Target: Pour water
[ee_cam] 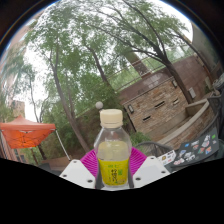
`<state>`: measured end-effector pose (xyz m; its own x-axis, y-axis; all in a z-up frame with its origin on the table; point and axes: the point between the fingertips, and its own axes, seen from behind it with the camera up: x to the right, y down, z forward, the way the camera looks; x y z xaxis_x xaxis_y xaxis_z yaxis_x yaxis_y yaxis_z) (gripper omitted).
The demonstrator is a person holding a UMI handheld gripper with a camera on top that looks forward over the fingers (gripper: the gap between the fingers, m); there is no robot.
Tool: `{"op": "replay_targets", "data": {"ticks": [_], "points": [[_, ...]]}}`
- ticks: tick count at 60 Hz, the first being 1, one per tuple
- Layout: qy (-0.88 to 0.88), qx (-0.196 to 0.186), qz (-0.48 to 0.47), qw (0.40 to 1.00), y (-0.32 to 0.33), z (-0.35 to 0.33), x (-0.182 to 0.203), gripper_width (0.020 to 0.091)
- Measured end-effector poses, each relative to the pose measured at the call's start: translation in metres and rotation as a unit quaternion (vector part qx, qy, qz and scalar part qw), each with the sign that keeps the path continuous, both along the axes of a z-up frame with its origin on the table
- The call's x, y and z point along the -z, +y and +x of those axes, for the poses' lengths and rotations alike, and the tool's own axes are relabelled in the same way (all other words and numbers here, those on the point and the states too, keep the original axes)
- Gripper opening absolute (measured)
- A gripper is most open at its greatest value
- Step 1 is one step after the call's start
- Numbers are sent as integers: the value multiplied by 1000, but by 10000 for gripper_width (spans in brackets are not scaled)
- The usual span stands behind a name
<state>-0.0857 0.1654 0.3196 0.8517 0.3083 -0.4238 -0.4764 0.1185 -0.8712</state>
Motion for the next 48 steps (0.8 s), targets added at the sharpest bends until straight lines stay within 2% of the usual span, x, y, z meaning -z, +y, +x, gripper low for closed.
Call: {"op": "replay_targets", "data": {"ticks": [6,9,12,19,23,29,35,36,38,48], "points": [[-135,140,-28,980,13,109,60,373],[-180,181,-52,965,18,151,103,372],[-205,202,-80,954,30,184,150,372],[-243,194,-134,941,42,219,246,373],[-245,180,-148,941,44,224,284,373],[-244,172,-172,939,51,241,322,374],[-274,191,-184,924,48,271,341,379],[-277,198,-190,921,57,250,331,379],[-276,202,-189,920,56,254,334,381],[-218,190,-199,936,56,264,339,382]]}}
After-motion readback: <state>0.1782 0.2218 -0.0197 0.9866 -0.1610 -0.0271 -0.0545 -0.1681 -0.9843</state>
